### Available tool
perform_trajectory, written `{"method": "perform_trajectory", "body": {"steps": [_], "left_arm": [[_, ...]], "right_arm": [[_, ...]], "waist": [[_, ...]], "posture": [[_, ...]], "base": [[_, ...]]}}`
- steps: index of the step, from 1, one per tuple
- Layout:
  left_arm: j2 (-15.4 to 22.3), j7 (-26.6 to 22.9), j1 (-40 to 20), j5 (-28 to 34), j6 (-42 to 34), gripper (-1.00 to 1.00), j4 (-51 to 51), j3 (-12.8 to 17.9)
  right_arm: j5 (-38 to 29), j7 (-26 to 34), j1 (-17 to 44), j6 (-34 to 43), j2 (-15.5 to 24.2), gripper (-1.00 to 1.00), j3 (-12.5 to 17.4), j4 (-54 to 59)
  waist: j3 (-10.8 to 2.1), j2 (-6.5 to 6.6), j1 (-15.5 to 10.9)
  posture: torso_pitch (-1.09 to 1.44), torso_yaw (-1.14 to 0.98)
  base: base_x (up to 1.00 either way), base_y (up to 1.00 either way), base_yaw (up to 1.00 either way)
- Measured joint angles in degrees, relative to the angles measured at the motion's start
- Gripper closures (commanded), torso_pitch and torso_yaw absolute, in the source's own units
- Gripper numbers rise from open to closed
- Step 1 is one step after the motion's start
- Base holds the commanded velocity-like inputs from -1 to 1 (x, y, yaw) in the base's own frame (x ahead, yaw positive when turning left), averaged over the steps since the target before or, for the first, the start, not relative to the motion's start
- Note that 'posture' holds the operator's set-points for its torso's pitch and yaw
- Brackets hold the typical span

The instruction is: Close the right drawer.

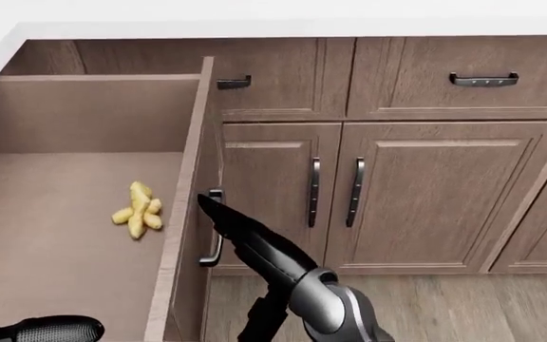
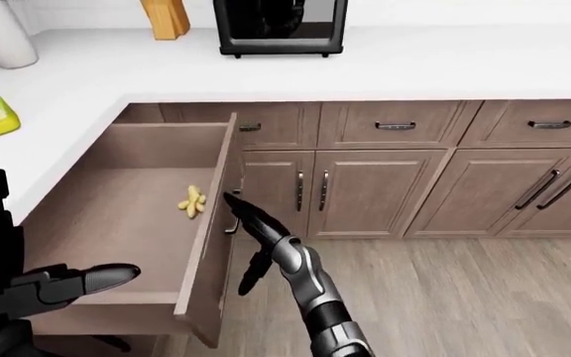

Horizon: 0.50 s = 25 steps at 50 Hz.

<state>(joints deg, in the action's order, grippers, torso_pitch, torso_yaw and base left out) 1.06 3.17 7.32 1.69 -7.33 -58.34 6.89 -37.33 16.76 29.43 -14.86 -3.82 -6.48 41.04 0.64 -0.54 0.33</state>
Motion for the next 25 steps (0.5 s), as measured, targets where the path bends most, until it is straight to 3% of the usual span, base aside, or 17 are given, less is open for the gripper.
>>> {"method": "perform_trajectory", "body": {"steps": [25], "left_arm": [[0.8,0.8,0.0,-1.1,0.0,-1.00,0.0,0.7]], "right_arm": [[-2.5,-2.4,10.2,-5.9,-3.6,-1.00,-0.7,16.5]], "waist": [[0.21,0.24,-0.2]], "posture": [[0.00,0.00]], "base": [[0.00,0.00,0.00]]}}
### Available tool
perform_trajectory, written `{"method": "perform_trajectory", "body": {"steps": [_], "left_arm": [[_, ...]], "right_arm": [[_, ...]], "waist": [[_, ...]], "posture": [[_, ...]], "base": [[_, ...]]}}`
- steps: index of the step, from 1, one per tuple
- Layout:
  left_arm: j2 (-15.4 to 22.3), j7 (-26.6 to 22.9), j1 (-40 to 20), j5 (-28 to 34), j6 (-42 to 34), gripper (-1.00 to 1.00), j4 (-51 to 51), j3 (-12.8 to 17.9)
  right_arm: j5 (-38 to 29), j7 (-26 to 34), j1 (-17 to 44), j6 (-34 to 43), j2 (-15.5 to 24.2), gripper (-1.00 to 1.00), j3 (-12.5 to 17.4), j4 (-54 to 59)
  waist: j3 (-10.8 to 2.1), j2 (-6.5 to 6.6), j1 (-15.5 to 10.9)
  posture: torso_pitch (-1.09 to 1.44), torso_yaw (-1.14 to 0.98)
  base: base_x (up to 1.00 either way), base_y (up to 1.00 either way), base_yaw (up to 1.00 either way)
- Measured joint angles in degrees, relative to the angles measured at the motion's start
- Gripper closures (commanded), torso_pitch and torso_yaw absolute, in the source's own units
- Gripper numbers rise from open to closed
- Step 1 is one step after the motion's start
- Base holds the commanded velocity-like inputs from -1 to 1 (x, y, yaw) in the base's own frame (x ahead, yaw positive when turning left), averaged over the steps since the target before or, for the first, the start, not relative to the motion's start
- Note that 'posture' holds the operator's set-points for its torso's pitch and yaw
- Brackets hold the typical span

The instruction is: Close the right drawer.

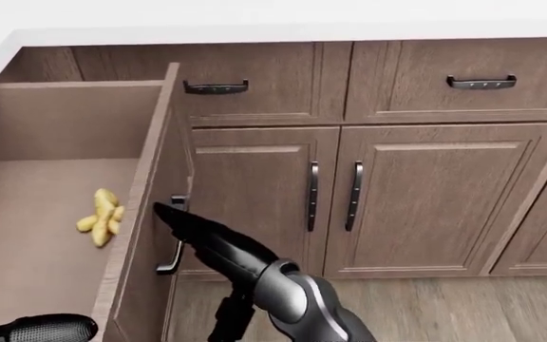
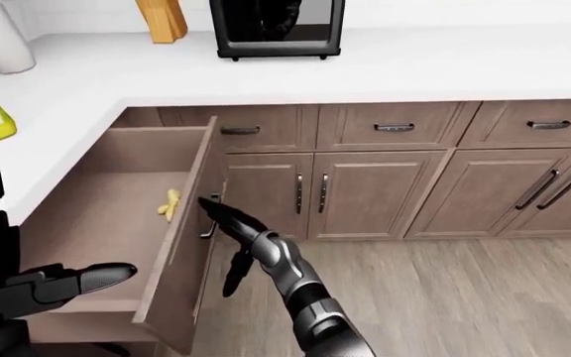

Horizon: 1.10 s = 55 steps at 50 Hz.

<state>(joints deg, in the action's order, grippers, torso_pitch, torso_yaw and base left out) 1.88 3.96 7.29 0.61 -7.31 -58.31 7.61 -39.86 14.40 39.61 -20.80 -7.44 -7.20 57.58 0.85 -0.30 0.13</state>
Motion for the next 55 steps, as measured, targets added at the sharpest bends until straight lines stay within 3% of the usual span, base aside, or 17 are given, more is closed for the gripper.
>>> {"method": "perform_trajectory", "body": {"steps": [20,55], "left_arm": [[0.6,0.6,-0.1,-0.7,-0.2,-1.00,0.0,0.2],[1.0,0.8,-0.5,-1.2,-0.6,-1.00,0.0,0.7]], "right_arm": [[-1.5,-2.0,5.3,-2.4,-1.8,-1.00,0.2,8.9],[-2.5,1.2,12.4,-2.5,-4.1,-1.00,0.2,15.4]], "waist": [[0.32,0.14,0.1],[0.91,0.09,0.5]], "posture": [[0.00,0.00],[0.00,0.00]], "base": [[0.00,0.00,0.00],[0.00,0.00,0.00]]}}
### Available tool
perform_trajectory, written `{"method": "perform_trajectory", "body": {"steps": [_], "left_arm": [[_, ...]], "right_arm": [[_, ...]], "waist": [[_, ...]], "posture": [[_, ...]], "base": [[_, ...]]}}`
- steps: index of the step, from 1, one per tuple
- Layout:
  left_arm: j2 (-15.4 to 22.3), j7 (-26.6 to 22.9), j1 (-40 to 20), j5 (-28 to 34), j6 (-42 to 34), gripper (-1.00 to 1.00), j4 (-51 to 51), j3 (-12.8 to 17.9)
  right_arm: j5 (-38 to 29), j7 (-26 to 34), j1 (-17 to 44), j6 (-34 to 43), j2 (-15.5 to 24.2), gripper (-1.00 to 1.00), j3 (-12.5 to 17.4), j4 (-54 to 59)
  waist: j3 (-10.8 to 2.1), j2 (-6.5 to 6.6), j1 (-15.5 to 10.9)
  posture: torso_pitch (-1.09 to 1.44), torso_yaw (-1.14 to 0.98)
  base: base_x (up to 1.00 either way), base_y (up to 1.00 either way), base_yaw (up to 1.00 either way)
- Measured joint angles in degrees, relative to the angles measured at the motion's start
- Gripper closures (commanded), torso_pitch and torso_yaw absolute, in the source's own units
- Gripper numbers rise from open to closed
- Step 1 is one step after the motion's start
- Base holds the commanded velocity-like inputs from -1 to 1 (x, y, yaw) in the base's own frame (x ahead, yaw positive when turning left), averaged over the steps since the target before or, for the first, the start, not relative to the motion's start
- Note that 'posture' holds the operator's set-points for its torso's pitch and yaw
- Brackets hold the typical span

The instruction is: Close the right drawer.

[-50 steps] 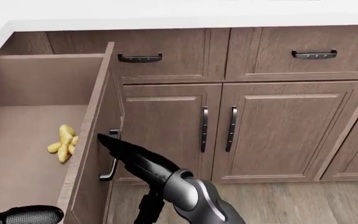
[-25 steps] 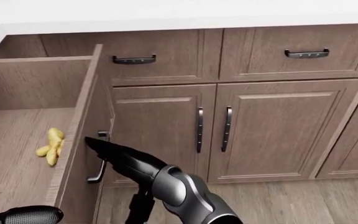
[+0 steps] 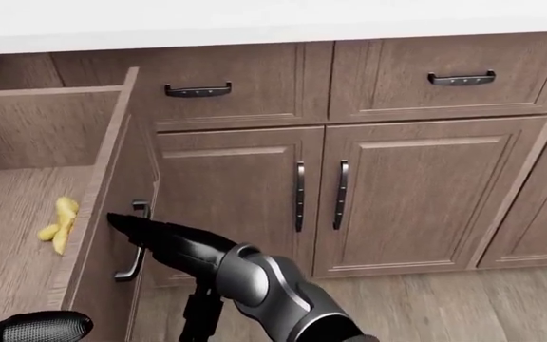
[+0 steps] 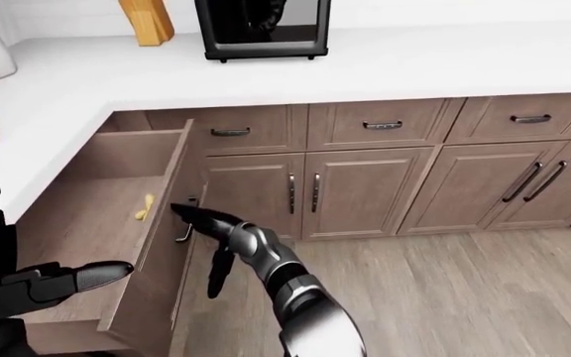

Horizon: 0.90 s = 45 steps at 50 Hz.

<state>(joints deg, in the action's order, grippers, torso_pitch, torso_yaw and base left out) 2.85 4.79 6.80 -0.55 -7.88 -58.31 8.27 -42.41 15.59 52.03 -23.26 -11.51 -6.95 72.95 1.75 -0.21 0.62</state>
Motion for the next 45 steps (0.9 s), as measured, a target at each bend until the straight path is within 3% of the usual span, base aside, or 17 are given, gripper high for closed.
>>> {"method": "perform_trajectory", "body": {"steps": [11,18,23,27,32,37,45], "left_arm": [[-0.5,-0.4,0.2,0.2,0.1,-1.00,0.1,0.0],[-0.1,-0.1,0.2,0.4,0.1,-1.00,-0.1,-0.3],[0.3,0.4,0.3,0.3,0.3,-1.00,-0.2,-0.5],[0.4,0.4,0.1,0.3,0.0,-1.00,0.1,-0.4],[-0.4,0.0,0.5,0.8,0.1,-1.00,-0.1,-0.7],[-0.9,-0.9,0.4,1.5,-0.1,-1.00,0.1,-1.0],[-1.3,-1.5,0.5,1.8,-0.1,-1.00,0.1,-1.1]], "right_arm": [[2.0,2.2,0.5,-1.4,2.3,-1.00,0.8,-3.9],[7.8,4.0,-1.2,3.6,8.8,-1.00,3.3,-22.2],[10.3,9.3,-9.7,17.1,13.6,-1.00,5.1,-51.2],[12.1,9.4,-16.5,28.0,17.5,-1.00,9.3,-76.1],[14.5,5.3,-34.1,36.0,18.1,-1.00,13.1,-105.7],[17.6,0.3,-47.6,33.2,17.4,-1.00,16.4,-109.8],[22.2,-4.6,-55.5,28.2,15.6,-1.00,22.3,-109.9]], "waist": [[0.52,-0.12,-0.9],[0.00,-0.56,-1.8],[0.24,-1.01,-2.2],[0.25,-1.27,-2.4],[-0.29,-1.55,-2.4],[-0.23,-1.15,-1.5],[-0.04,-0.54,-1.3]], "posture": [[0.00,0.00],[0.00,0.00],[0.00,0.00],[0.00,0.00],[0.00,0.00],[0.00,0.00],[0.00,0.00]], "base": [[0.00,0.00,0.00],[0.00,0.00,0.00],[0.00,0.00,0.00],[0.00,0.00,0.00],[0.00,0.00,0.00],[0.00,0.00,0.00],[0.00,0.00,0.00]]}}
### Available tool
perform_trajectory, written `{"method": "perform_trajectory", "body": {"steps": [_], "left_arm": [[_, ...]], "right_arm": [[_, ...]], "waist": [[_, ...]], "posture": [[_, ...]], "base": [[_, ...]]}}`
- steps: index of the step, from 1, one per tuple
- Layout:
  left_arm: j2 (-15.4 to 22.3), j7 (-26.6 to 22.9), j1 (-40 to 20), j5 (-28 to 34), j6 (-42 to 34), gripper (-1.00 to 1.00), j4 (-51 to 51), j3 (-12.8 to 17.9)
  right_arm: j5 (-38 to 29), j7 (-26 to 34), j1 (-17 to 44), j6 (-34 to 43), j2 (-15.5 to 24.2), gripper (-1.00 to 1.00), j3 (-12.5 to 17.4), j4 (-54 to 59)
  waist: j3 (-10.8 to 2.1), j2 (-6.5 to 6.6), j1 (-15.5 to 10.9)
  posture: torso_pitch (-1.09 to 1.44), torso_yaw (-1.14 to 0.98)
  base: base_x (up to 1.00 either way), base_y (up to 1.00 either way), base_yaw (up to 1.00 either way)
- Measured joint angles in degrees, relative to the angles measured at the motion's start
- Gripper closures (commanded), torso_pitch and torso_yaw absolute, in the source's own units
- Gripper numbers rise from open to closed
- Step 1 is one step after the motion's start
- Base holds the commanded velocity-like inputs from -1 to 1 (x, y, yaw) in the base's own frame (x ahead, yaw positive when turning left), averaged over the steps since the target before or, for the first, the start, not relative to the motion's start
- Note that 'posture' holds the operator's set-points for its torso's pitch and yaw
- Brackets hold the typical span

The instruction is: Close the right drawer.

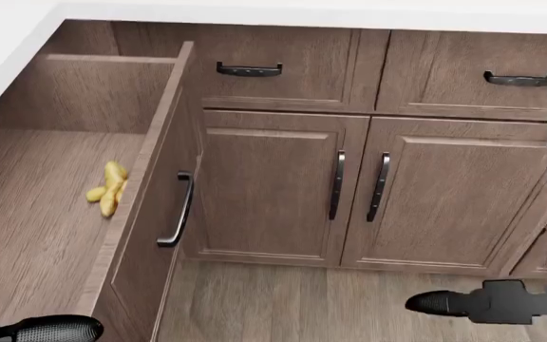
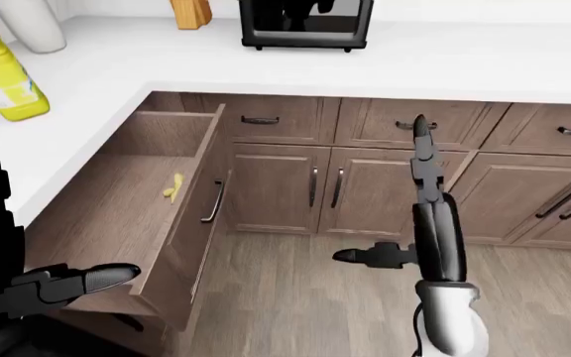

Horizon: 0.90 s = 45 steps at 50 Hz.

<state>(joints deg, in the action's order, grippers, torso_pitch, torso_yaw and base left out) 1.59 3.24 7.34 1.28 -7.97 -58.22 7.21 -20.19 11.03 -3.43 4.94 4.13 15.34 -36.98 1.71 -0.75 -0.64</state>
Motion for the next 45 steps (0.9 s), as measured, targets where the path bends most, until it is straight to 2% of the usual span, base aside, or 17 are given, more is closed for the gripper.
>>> {"method": "perform_trajectory", "body": {"steps": [3,6,8,14,19,25,31,36,45], "left_arm": [[0.0,0.0,0.0,0.1,0.1,-1.00,0.0,0.0],[0.1,0.0,-0.1,0.2,0.0,-1.00,0.0,-0.2],[0.1,0.0,0.0,0.3,0.0,-1.00,-0.1,-0.2],[-0.2,-0.1,-0.1,0.7,-0.2,-1.00,-0.1,-0.9],[-0.4,-0.5,-0.2,0.9,-0.6,-1.00,0.1,-0.8],[-1.2,-1.1,-0.6,2.4,-1.0,-1.00,-0.1,-2.6],[-2.2,-2.0,-0.4,5.1,-0.3,-1.00,1.5,-6.8],[-2.0,-1.7,1.6,8.5,3.5,-1.00,6.5,-13.6],[-0.8,-0.8,2.8,12.7,9.0,-1.00,12.8,-21.0]], "right_arm": [[1.7,-2.5,0.2,-1.1,-0.3,-1.00,3.4,-1.6],[3.4,-7.3,1.4,-1.4,-0.1,-1.00,7.6,-4.3],[4.4,-9.9,1.5,-1.1,0.5,-1.00,9.4,-5.5],[4.8,-11.7,1.0,-0.9,0.6,-1.00,7.8,-2.9],[5.1,-11.6,0.9,0.0,0.6,-1.00,7.9,-2.6],[5.3,-12.1,1.0,-0.5,0.8,-1.00,8.5,-2.5],[5.6,-12.2,1.2,0.0,0.8,-1.00,8.3,-2.5],[5.9,-12.3,1.1,-0.2,0.9,-1.00,8.5,-1.9],[6.0,-12.2,1.1,-0.3,1.0,-1.00,8.5,-1.4]], "waist": [[-0.08,0.02,0.1],[-0.20,0.00,0.0],[-0.39,-0.19,0.1],[-0.43,-0.40,0.3],[-0.33,-0.16,0.3],[-0.56,-0.22,0.3],[-0.72,-0.32,0.2],[-0.74,-0.45,0.1],[-0.79,-0.53,0.1]], "posture": [[0.00,0.00],[0.00,0.00],[0.00,0.00],[0.00,0.00],[0.00,0.00],[0.00,0.00],[0.00,0.00],[0.00,0.00],[0.00,0.00]], "base": [[0.00,0.00,0.00],[0.00,0.00,0.00],[0.00,0.00,0.00],[0.00,0.00,0.00],[0.00,0.00,0.00],[0.00,0.00,0.00],[0.00,0.00,0.00],[0.00,0.00,0.00],[0.00,0.00,0.00]]}}
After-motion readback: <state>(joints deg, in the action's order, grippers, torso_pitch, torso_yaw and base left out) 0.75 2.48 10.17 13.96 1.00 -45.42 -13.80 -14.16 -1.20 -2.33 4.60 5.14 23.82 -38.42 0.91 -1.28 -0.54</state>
